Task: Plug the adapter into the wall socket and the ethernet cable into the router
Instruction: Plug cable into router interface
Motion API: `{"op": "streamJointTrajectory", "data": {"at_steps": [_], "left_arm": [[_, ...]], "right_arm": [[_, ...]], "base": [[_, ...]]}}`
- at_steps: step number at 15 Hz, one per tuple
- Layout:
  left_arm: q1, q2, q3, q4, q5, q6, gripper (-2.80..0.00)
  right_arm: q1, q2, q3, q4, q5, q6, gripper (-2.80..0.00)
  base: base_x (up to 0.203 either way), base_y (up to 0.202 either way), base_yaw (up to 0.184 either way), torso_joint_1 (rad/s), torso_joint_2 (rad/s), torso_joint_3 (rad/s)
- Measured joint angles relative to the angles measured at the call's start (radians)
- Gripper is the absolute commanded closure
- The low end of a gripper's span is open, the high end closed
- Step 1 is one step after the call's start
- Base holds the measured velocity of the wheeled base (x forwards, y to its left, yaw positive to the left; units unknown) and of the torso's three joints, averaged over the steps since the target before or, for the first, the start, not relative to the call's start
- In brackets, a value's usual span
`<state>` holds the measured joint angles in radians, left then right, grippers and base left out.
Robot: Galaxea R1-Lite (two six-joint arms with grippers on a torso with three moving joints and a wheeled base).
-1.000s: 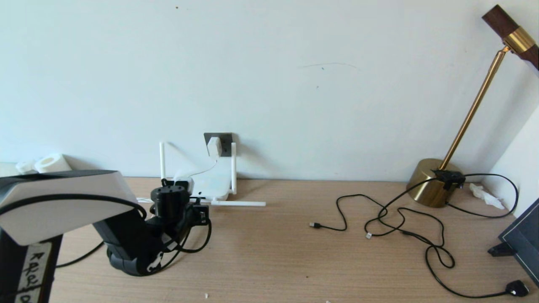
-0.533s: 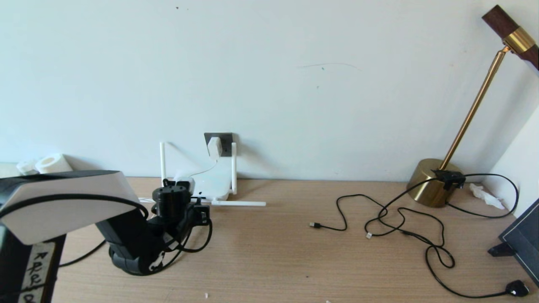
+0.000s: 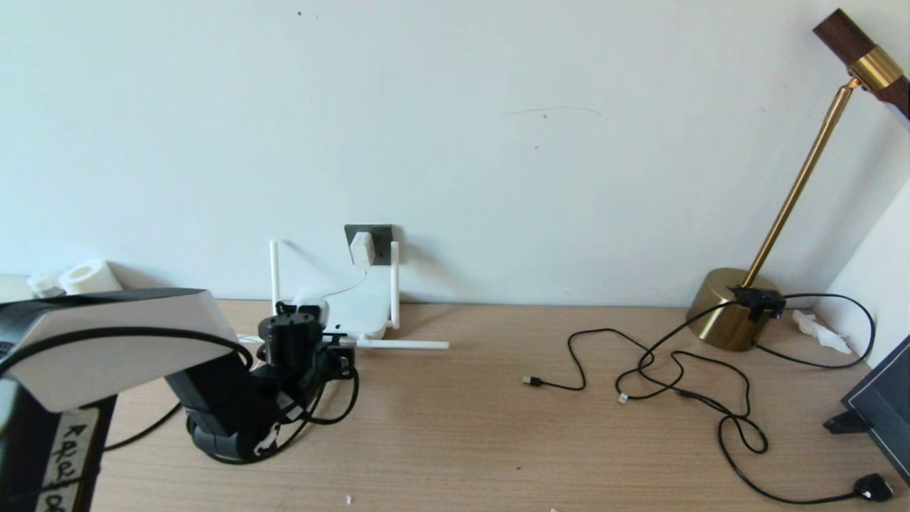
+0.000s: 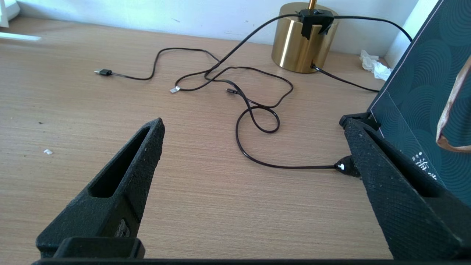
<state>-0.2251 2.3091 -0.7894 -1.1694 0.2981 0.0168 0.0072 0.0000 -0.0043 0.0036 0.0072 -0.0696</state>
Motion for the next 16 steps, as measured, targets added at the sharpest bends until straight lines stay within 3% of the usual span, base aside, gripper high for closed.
{"op": "streamJointTrajectory", "data": {"at_steps": [16], "left_arm": [[0.001,-0.014,0.023,-0.004,0.000,0.000,0.00]], "right_arm": [[0.000,0.000,0.000,-0.001,0.000,0.000,-2.80]], "base": [[0.000,0.000,0.000,0.000,0.00,0.000]]}}
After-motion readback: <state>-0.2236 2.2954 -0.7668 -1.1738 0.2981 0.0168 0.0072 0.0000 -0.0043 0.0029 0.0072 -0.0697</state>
